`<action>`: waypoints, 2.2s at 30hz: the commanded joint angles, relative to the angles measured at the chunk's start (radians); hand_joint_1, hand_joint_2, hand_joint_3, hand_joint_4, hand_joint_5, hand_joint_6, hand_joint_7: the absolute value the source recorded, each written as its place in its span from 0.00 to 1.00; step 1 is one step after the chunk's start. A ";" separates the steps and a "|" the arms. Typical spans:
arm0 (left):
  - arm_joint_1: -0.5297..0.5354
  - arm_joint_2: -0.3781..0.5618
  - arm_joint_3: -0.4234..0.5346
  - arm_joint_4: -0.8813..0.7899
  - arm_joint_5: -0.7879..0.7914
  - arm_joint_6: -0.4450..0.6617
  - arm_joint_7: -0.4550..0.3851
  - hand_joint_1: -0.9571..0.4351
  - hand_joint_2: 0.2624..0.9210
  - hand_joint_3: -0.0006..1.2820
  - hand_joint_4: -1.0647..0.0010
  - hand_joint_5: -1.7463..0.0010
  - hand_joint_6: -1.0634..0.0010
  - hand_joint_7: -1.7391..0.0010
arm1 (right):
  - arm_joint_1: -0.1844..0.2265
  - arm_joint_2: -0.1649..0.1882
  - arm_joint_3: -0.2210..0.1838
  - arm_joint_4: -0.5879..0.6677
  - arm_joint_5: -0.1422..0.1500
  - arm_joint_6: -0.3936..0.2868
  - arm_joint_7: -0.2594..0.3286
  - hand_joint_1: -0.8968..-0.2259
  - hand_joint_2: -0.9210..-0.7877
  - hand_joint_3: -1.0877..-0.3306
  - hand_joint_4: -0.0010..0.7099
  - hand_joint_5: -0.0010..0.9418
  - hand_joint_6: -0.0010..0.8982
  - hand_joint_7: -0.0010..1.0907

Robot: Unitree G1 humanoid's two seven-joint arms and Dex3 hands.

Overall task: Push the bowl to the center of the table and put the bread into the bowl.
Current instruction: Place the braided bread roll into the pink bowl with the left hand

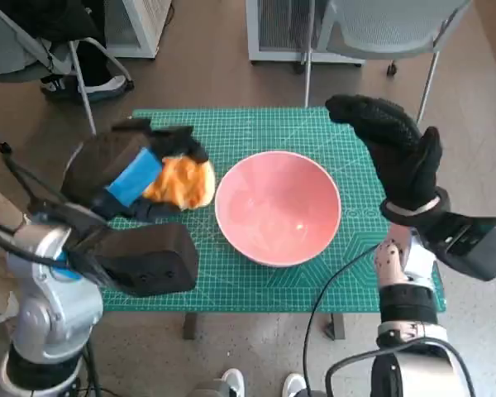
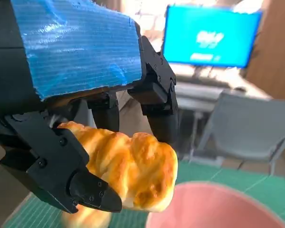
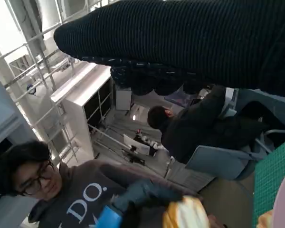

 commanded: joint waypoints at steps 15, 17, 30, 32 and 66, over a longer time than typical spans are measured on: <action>-0.382 -0.173 -0.253 0.369 0.053 0.049 -0.098 0.69 0.35 0.74 0.52 0.02 0.44 0.26 | 0.041 -0.008 -0.009 -0.015 -0.006 -0.015 -0.017 0.44 0.00 0.45 0.19 0.00 0.00 0.47; -0.409 -0.188 -0.271 0.407 0.050 0.048 -0.106 0.69 0.37 0.76 0.56 0.05 0.53 0.15 | 0.044 -0.010 -0.011 -0.018 -0.005 -0.015 -0.019 0.44 0.00 0.45 0.19 0.00 0.00 0.47; -0.922 -0.446 -0.721 1.417 0.304 -0.156 -0.472 0.69 0.99 0.33 0.73 0.11 0.74 0.10 | 0.065 -0.014 -0.019 -0.042 -0.007 -0.011 -0.044 0.43 0.00 0.47 0.19 0.00 0.00 0.47; -0.932 -0.455 -0.729 1.441 0.302 -0.162 -0.471 0.69 0.99 0.33 0.74 0.11 0.75 0.10 | 0.066 -0.013 -0.019 -0.043 -0.008 -0.011 -0.045 0.43 0.00 0.47 0.19 0.00 0.00 0.47; -0.470 -0.253 -0.285 0.813 -0.122 -0.088 -0.074 0.56 0.74 0.09 0.94 0.86 0.80 0.97 | 0.086 -0.012 0.002 -0.072 -0.021 -0.006 -0.092 0.43 0.00 0.49 0.21 0.01 0.00 0.46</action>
